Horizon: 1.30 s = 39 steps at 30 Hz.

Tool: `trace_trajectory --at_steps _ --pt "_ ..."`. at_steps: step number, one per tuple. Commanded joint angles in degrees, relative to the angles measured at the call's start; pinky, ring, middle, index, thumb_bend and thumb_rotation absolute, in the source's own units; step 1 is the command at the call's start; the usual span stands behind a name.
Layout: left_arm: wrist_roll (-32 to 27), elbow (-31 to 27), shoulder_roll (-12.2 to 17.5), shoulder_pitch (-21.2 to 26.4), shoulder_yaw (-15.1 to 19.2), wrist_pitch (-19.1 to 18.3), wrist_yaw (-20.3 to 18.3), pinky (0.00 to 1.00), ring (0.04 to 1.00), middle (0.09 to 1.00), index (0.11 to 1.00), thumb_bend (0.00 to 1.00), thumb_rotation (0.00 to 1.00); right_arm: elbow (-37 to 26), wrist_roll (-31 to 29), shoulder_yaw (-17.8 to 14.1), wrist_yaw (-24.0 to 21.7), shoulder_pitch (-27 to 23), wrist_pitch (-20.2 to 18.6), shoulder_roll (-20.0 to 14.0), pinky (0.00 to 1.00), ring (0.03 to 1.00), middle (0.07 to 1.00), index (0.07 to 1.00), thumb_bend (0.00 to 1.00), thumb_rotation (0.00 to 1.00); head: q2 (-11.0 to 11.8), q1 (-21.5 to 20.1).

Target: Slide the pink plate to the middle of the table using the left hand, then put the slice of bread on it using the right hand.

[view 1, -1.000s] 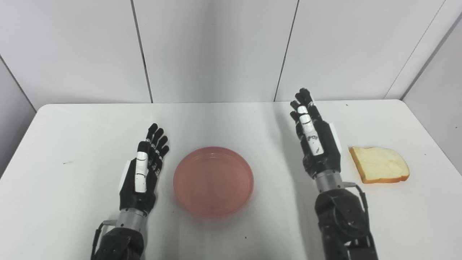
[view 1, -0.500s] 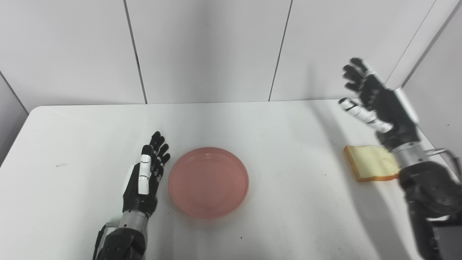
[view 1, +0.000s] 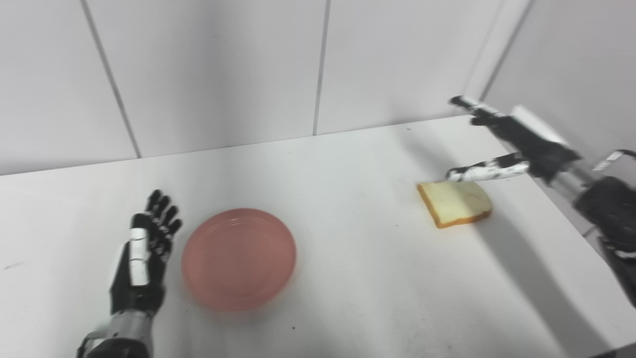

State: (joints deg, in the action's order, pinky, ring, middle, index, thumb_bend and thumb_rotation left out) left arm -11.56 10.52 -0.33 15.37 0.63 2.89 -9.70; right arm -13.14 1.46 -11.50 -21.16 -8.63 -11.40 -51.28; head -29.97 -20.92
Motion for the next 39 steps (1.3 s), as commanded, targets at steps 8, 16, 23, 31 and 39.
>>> trace_trajectory --at_steps 8,16,23,31,39 --pt "-1.7 -1.4 1.0 1.7 0.5 1.6 -1.8 0.99 0.985 0.996 0.967 0.76 1.00 2.2 4.0 2.7 -2.1 -1.9 -4.2 -2.0 0.92 1.000 0.997 0.976 1.00 0.32 0.2 -2.1" --pt "-2.2 -1.5 0.9 1.3 0.2 1.7 -2.2 1.00 0.994 0.997 0.963 0.75 1.00 4.2 6.8 3.5 -3.9 -1.2 -2.4 -4.3 0.92 1.000 1.000 0.985 1.00 0.32 1.2 -3.3" --pt "-1.9 -3.1 0.8 0.6 0.0 0.5 -1.8 1.00 0.987 0.999 0.966 0.74 1.00 4.7 10.8 7.0 -6.9 -2.6 -3.9 -6.8 0.92 1.000 1.000 0.990 1.00 0.39 1.0 -4.3" --pt "-3.1 -4.0 1.1 0.7 0.2 -0.4 -2.0 1.00 0.992 0.996 0.961 0.74 1.00 6.7 15.8 11.0 -9.4 -6.4 -6.3 -7.3 0.91 1.000 1.000 0.999 1.00 0.34 1.3 -5.8" --pt "-3.7 -5.3 0.9 0.4 0.4 -1.6 -1.8 1.00 0.979 0.994 0.958 0.74 1.00 10.2 16.9 12.6 -10.7 -8.8 -3.5 -7.4 0.98 1.000 1.000 0.993 1.00 0.28 1.5 -5.8"
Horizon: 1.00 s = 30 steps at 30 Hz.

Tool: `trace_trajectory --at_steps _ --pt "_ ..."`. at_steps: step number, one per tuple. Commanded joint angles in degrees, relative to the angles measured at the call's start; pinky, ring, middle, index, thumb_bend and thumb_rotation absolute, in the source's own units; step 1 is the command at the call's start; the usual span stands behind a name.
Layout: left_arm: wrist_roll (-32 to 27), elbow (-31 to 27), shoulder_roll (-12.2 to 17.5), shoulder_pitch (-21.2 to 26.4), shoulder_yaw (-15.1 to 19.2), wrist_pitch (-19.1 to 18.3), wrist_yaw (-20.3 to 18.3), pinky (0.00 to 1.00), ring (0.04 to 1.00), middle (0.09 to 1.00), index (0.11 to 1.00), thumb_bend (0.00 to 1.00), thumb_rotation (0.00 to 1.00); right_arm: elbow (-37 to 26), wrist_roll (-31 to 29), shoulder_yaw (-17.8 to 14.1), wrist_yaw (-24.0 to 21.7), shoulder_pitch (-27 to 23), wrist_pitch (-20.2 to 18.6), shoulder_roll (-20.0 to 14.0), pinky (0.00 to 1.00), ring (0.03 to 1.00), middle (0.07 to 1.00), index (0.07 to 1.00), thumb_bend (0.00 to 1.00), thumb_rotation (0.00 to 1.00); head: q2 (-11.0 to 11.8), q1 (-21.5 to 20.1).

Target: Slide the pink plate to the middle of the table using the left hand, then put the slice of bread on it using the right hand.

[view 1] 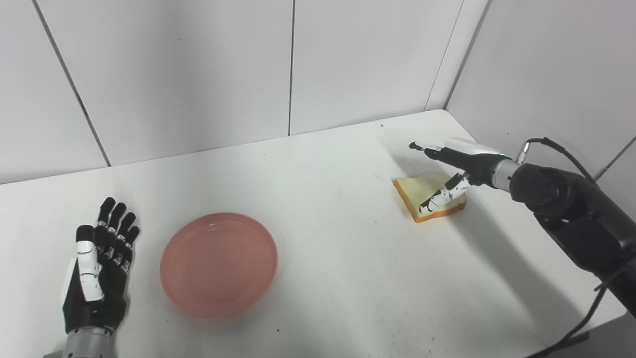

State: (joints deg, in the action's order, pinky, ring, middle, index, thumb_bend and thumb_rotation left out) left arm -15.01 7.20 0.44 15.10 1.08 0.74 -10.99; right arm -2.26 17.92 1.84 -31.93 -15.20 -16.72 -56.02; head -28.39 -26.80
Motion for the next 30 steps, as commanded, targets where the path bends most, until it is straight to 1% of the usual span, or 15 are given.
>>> trace_trajectory --at_steps 1,5,9,12,17,18,20,22,29,30 --pt "-0.2 -2.1 0.2 0.6 -0.2 0.4 -0.6 0.99 0.977 0.993 0.958 0.74 1.00 -0.7 1.1 -0.3 -0.2 -2.6 1.6 -2.9 0.99 1.000 1.000 0.993 1.00 0.28 0.0 0.0" --pt "-0.5 -2.3 0.1 0.5 -0.3 0.1 -0.8 1.00 0.989 0.999 0.962 0.74 1.00 -0.8 3.6 1.1 -1.0 -3.8 0.3 -3.3 1.00 1.000 1.000 0.992 1.00 0.22 0.1 0.0" --pt "-0.7 -2.4 0.1 0.4 -0.4 0.3 -0.9 1.00 0.993 1.000 0.962 0.73 1.00 -1.2 5.8 2.5 -2.7 -4.8 -0.4 -4.0 1.00 1.000 1.000 0.995 1.00 0.21 0.0 0.1" --pt "-0.6 -2.2 0.2 0.4 -0.5 0.4 -1.0 1.00 0.993 0.999 0.959 0.73 1.00 -1.6 7.9 4.5 -5.0 -5.8 -1.2 -4.7 1.00 1.000 1.000 0.999 1.00 0.23 0.1 0.1" --pt "-0.4 -3.1 0.1 0.3 -0.8 -0.6 -0.7 1.00 0.995 1.000 0.964 0.73 1.00 -1.2 10.8 6.3 -5.7 -6.5 0.3 -4.3 1.00 1.000 1.000 1.000 1.00 0.23 0.0 0.3" --pt "-0.4 -3.2 0.0 0.3 -0.8 -0.8 -0.6 1.00 0.994 1.000 0.964 0.73 1.00 -1.2 11.6 6.7 -5.9 -6.8 0.1 -4.1 1.00 1.000 1.000 1.000 1.00 0.23 0.0 0.3" --pt "-0.4 -3.3 -0.1 0.3 -0.7 -1.1 -0.5 1.00 0.993 1.000 0.963 0.73 1.00 -1.3 12.5 7.2 -6.3 -7.2 -0.3 -3.9 1.00 1.000 1.000 1.000 1.00 0.20 0.0 0.3" --pt "-0.2 -3.4 -0.1 0.3 -0.7 -1.0 -0.5 1.00 0.995 1.000 0.966 0.72 1.00 -0.9 13.0 7.8 -6.7 -7.7 0.2 -3.8 1.00 1.000 1.000 1.000 1.00 0.17 0.0 0.3" --pt "-0.1 -4.0 -0.2 0.1 -0.7 -1.7 -0.3 1.00 0.993 1.000 0.963 0.72 1.00 -0.1 16.4 10.7 -8.6 -9.4 0.3 -3.3 1.00 1.000 1.000 1.000 1.00 0.14 -0.1 0.3" --pt "-0.2 -4.0 -0.2 0.1 -0.7 -1.7 -0.3 1.00 0.996 1.000 0.964 0.72 1.00 0.0 16.9 11.0 -8.7 -9.6 0.5 -3.2 1.00 1.000 1.000 1.000 1.00 0.16 -0.1 0.3"
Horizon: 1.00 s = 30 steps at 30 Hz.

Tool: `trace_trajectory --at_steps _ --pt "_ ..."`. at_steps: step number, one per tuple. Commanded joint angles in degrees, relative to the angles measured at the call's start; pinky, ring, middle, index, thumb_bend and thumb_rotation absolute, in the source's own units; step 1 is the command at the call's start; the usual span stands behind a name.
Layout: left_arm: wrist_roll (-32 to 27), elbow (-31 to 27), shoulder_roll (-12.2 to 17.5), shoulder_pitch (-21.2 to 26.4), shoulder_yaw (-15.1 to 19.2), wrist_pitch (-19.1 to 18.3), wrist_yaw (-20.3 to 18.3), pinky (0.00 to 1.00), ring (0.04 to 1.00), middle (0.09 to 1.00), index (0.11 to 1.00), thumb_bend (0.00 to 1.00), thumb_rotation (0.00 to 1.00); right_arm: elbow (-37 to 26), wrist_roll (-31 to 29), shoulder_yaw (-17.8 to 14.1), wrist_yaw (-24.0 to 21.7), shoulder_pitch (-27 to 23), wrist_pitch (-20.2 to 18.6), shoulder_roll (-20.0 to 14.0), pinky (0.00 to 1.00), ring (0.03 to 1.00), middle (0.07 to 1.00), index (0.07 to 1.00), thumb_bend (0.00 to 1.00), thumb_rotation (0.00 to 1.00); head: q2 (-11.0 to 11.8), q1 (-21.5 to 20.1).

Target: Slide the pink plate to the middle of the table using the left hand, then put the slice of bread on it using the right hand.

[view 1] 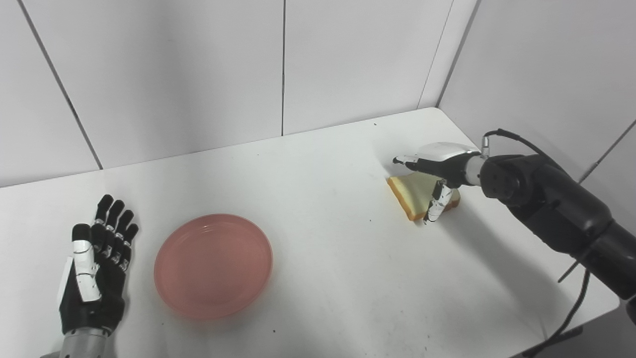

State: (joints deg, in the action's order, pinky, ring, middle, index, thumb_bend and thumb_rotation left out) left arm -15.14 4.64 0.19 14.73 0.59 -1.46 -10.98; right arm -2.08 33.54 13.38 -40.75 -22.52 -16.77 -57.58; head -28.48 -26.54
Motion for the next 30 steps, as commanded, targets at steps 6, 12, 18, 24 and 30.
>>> trace_trajectory --at_steps 6,12,18,24,30 --pt "0.1 -2.2 0.0 0.2 -0.3 -0.1 -0.2 1.00 0.998 1.000 0.963 0.71 1.00 1.7 3.8 0.7 1.3 -2.6 1.5 -0.6 1.00 1.000 1.000 1.000 1.00 0.12 -0.2 0.0" --pt "0.1 -2.2 -0.2 0.1 -0.4 -0.1 -0.2 1.00 0.995 1.000 0.958 0.72 1.00 4.3 6.0 1.5 1.4 -3.3 1.8 0.7 1.00 1.000 1.000 0.986 0.98 0.09 -0.2 0.1" --pt "0.2 -2.1 -0.1 0.0 -0.4 0.2 -0.4 1.00 0.999 1.000 0.964 0.72 1.00 6.8 7.1 1.5 2.4 -3.7 3.0 1.6 1.00 1.000 1.000 0.962 0.95 0.10 -0.3 0.0" --pt "-0.2 -2.1 -0.2 -0.1 -0.3 0.3 -0.7 1.00 0.999 1.000 0.962 0.73 1.00 7.6 7.9 0.6 6.5 -3.2 4.0 2.6 0.93 0.961 0.961 0.907 0.86 0.05 -0.4 0.0" --pt "-0.1 -2.3 -0.2 -0.1 -0.3 0.4 -0.5 1.00 0.998 1.000 0.962 0.73 1.00 7.6 7.5 -1.0 11.3 -2.2 5.3 3.8 0.79 0.796 0.794 0.723 0.72 0.02 -0.5 -0.2"
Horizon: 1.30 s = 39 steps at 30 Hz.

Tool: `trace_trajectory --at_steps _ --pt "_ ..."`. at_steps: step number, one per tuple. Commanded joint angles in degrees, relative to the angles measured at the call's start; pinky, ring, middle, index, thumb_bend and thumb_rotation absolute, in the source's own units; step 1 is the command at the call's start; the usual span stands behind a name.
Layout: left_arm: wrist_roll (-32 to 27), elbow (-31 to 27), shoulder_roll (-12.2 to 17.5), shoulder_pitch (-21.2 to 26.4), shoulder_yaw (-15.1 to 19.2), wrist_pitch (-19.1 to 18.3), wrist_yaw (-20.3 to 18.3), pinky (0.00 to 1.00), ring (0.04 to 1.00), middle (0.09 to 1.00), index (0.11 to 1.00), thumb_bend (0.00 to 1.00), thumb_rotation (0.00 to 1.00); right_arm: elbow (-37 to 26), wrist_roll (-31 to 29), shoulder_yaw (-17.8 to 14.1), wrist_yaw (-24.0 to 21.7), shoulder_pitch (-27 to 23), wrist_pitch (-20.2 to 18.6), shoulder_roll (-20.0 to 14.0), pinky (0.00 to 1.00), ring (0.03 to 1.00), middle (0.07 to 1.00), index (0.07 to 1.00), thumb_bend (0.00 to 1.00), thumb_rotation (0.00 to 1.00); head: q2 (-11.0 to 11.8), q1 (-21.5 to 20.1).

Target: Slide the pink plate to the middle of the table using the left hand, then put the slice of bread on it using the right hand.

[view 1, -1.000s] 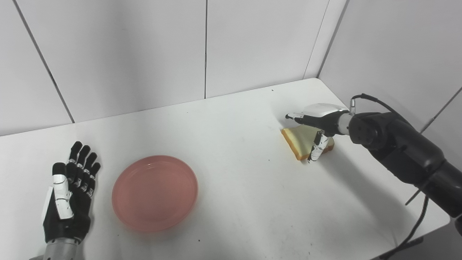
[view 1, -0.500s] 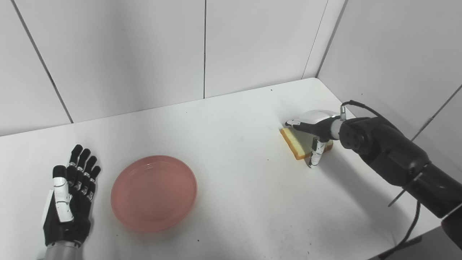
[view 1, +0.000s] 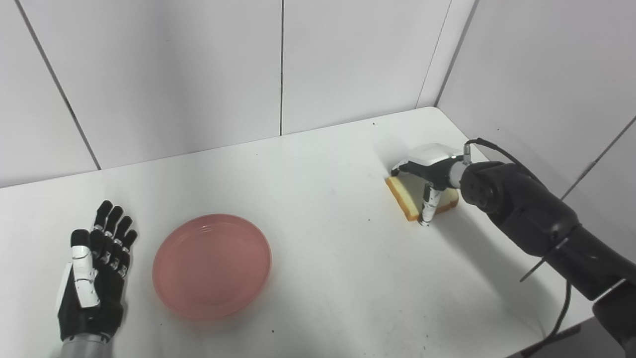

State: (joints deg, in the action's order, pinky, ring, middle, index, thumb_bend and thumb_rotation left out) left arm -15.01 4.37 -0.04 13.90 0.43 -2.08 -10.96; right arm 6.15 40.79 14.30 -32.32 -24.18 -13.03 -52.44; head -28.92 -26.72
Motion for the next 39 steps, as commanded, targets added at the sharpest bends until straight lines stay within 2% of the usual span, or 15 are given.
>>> trace_trajectory --at_steps 1,2,3,6,9,13,16,20,24,26,32,39 --pt "-0.2 -2.0 0.0 0.7 -0.2 1.1 -0.6 1.00 0.996 1.000 0.963 0.72 1.00 -0.6 0.1 -2.3 3.9 -0.3 2.0 -1.2 0.78 0.764 0.758 0.612 0.62 0.07 -0.1 0.0" --pt "-0.3 -2.1 0.0 0.7 -0.1 1.0 -0.6 1.00 0.995 1.000 0.961 0.72 1.00 -0.4 -0.1 -2.9 5.3 -0.1 2.6 -0.9 0.67 0.697 0.714 0.542 0.56 0.10 -0.1 -0.1" --pt "-0.4 -2.1 0.0 0.7 -0.1 0.9 -0.5 1.00 0.996 1.000 0.959 0.72 1.00 -0.3 -0.3 -3.3 6.2 -0.1 2.9 -0.7 0.51 0.584 0.616 0.506 0.53 0.07 -0.1 -0.1" --pt "-0.6 -2.0 -0.1 0.8 -0.2 0.8 -0.7 1.00 1.000 1.000 0.960 0.72 1.00 0.1 -0.7 -4.2 8.1 -0.3 3.6 -0.1 0.41 0.488 0.528 0.483 0.52 0.01 0.0 0.0" --pt "-0.3 -2.0 -0.3 0.8 -0.4 0.9 -0.6 1.00 1.000 1.000 0.962 0.72 1.00 0.5 -0.8 -4.6 8.8 -0.5 4.1 0.0 0.45 0.537 0.501 0.480 0.53 0.00 0.1 0.2" --pt "-0.2 -1.9 -0.4 0.8 -0.6 0.9 -0.6 1.00 1.000 1.000 0.957 0.72 1.00 -1.1 -0.6 -5.4 10.5 -0.4 3.9 0.4 0.43 0.519 0.527 0.457 0.52 0.00 0.3 0.6" --pt "-0.2 -1.4 -0.4 0.8 -0.7 1.3 -0.7 1.00 1.000 1.000 0.959 0.72 1.00 -1.7 -1.3 -6.0 11.2 -0.3 4.9 0.6 0.38 0.462 0.513 0.466 0.53 0.00 0.3 1.0" --pt "0.2 -1.0 -0.5 0.9 -0.9 1.7 -0.5 1.00 1.000 1.000 0.955 0.74 1.00 -4.4 -1.2 -6.3 11.4 -0.6 5.3 0.8 0.41 0.492 0.506 0.481 0.52 0.00 0.3 1.7" --pt "1.2 -1.0 -1.0 0.6 -1.3 2.2 -0.1 1.00 0.997 0.998 0.947 0.75 1.00 -6.7 -1.7 -7.3 15.1 -0.6 8.8 1.9 0.42 0.497 0.522 0.464 0.52 0.00 0.4 3.0" --pt "1.7 -1.0 -1.1 0.5 -1.5 2.3 0.1 0.99 0.993 0.996 0.948 0.74 1.00 -8.4 -2.0 -7.6 15.5 -1.0 9.4 3.0 0.41 0.484 0.518 0.467 0.52 0.00 0.5 3.7" --pt "2.7 -1.3 -1.6 0.0 -2.2 2.4 0.3 0.96 0.984 0.996 0.952 0.74 1.00 -13.2 -1.1 -7.0 16.1 -2.8 10.4 7.5 0.32 0.382 0.471 0.490 0.53 0.00 0.7 5.5" --pt "3.5 -1.3 -2.6 -0.4 -2.8 2.5 0.8 0.95 0.981 0.993 0.952 0.72 1.00 -15.3 0.0 -5.0 15.8 -5.7 11.5 13.8 0.34 0.393 0.467 0.494 0.53 0.00 1.3 9.0"
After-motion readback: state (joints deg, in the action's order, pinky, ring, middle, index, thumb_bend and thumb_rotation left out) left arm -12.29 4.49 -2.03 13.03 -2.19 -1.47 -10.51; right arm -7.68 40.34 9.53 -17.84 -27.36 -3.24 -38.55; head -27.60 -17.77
